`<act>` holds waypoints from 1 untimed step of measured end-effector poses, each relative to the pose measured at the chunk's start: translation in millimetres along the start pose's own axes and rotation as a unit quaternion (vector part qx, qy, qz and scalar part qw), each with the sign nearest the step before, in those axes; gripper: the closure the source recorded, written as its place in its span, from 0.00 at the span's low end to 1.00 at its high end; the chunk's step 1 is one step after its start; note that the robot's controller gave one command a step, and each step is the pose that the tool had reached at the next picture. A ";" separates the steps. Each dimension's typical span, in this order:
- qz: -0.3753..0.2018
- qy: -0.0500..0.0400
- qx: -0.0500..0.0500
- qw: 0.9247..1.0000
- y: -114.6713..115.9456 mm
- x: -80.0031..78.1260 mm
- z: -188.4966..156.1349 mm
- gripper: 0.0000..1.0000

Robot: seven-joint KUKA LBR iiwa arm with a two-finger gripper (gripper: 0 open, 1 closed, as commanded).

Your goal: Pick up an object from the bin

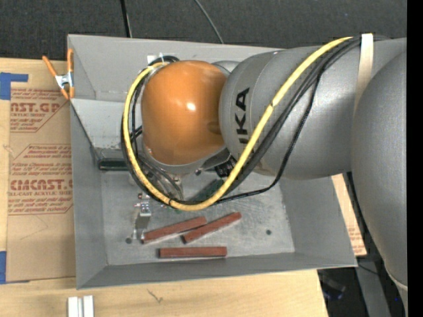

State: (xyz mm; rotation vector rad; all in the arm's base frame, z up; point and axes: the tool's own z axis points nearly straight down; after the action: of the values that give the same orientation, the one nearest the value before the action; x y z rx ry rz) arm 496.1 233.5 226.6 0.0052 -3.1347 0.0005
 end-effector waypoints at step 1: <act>0.001 -0.004 -0.001 1.000 -1.3 -2.2 -4.1 0.00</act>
Offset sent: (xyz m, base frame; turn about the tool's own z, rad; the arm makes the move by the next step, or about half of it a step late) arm 0.0224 -0.0793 -0.1566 -0.2377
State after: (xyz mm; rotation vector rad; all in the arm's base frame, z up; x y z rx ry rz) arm 498.3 232.2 230.6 0.0010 -3.1423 -0.0023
